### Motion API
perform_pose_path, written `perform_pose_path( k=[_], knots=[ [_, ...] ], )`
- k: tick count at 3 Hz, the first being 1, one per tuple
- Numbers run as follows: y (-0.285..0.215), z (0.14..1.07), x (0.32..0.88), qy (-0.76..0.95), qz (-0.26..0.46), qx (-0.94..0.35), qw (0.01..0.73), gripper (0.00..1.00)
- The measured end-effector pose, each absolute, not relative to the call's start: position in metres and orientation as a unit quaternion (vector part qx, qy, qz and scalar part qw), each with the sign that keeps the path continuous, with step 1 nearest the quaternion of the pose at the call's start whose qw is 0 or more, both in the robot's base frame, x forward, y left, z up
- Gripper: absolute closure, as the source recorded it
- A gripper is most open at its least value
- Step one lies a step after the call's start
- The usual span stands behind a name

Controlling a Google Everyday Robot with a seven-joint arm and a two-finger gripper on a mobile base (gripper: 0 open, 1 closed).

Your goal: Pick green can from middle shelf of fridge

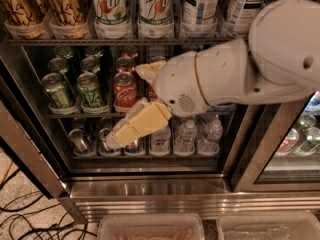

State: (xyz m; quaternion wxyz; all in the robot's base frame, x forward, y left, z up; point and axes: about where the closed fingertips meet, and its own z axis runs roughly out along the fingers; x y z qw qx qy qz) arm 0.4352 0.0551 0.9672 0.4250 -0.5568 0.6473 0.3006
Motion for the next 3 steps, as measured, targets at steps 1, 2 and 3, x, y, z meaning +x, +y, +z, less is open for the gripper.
perform_pose_path(
  k=[1, 2, 3],
  knots=[
    [0.047, 0.935, 0.446, 0.650, 0.249, -0.550, 0.461, 0.00],
    [0.041, 0.912, 0.456, 0.641, 0.210, -0.539, 0.505, 0.00],
    [0.038, 0.894, 0.466, 0.624, 0.217, -0.515, 0.547, 0.00]
  ],
)
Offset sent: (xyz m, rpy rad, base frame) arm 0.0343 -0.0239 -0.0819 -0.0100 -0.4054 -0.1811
